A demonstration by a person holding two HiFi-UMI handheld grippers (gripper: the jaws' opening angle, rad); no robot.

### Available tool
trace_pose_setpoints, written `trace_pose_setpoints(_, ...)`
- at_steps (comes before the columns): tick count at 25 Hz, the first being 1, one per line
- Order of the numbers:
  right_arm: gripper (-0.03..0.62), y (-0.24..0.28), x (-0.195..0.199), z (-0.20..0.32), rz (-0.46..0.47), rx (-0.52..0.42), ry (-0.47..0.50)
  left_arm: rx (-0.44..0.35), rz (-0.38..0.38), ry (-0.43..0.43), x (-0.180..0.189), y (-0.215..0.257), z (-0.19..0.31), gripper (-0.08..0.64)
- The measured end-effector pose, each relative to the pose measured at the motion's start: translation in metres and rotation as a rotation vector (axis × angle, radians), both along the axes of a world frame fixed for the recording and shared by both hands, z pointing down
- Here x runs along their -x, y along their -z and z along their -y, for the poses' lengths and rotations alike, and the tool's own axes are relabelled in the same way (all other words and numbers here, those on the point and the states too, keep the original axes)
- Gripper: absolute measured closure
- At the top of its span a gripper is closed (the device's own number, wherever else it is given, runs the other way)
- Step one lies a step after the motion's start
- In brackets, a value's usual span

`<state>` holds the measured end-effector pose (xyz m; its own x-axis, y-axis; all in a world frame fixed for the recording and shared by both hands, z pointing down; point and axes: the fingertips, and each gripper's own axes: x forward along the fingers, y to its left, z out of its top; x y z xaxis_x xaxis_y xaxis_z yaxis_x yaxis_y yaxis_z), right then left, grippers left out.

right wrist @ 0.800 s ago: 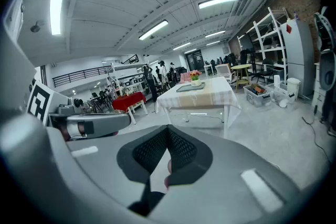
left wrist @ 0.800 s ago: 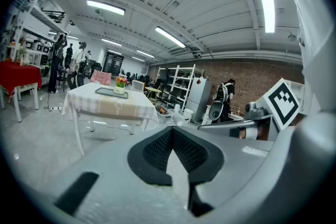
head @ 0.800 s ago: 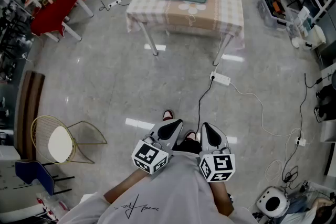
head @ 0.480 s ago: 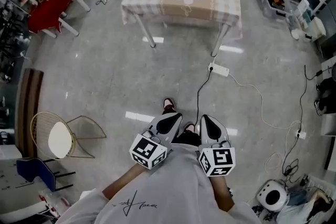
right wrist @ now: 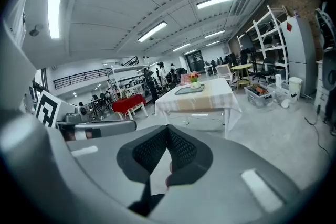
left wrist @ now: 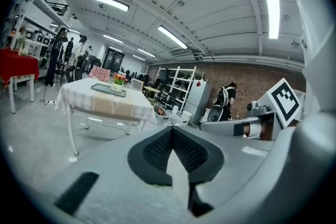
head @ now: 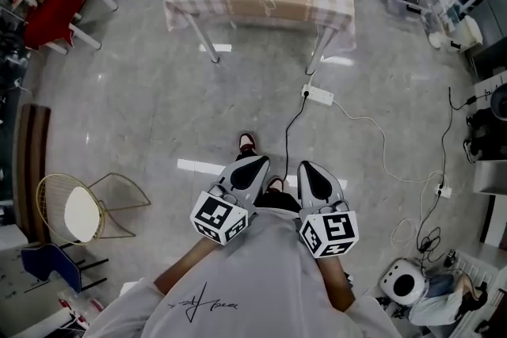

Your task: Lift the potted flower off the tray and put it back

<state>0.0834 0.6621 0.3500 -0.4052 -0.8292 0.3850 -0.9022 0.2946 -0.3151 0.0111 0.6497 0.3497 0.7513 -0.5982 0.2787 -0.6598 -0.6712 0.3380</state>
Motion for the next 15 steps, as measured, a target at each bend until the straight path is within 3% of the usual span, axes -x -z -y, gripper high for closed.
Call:
trace_pose_setpoints(3, 0.588, 0.001, 0.003, 0.016, -0.013, 0.0, 0.006, -0.027, 0.02, -0.043, -0.006, 0.004, 0.015, 0.56)
trace_pose_setpoints(7, 0.588, 0.002, 0.015, 0.044, -0.017, 0.003, 0.03, 0.004, -0.031, -0.099, -0.005, 0.011, 0.034, 0.56)
trace_pose_setpoints(15, 0.588, 0.017, 0.057, 0.105, 0.047, -0.016, 0.122, 0.037, -0.051, -0.113, 0.007, 0.014, 0.095, 0.558)
